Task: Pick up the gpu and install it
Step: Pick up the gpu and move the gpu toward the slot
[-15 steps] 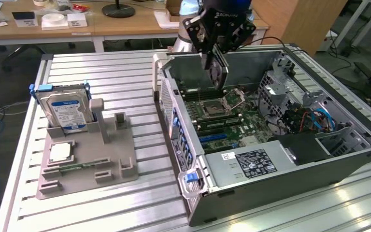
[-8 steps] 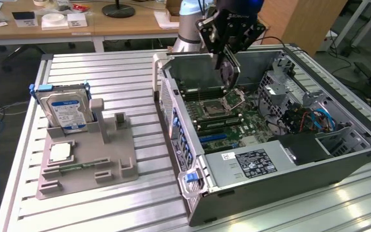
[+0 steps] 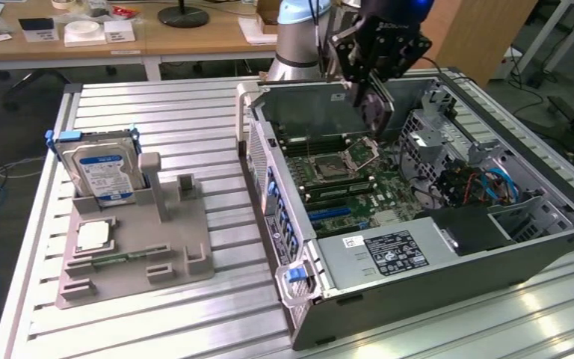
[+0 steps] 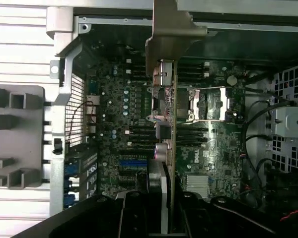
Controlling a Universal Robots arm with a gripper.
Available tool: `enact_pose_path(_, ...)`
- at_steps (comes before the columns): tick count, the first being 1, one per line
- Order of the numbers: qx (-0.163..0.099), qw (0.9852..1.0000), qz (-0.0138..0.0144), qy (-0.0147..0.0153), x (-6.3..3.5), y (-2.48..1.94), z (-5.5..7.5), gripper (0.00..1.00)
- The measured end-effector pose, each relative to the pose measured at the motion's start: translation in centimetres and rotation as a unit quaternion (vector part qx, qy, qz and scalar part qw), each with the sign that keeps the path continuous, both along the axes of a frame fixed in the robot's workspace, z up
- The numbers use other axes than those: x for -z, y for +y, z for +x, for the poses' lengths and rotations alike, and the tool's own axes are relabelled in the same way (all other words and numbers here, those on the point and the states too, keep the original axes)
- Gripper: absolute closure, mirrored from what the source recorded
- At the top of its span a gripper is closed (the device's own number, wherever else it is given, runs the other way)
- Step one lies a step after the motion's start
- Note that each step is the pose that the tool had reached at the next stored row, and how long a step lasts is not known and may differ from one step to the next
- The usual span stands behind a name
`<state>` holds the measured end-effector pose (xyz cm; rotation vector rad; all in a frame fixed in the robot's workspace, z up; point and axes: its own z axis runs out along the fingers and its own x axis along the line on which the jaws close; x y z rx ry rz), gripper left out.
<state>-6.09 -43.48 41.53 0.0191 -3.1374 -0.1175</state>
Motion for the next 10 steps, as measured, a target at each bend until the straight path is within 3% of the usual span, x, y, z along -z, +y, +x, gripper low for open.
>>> enact_pose_path(10,-0.001,1.0,0.0001,0.0,0.16,0.0,4.6,0.72)
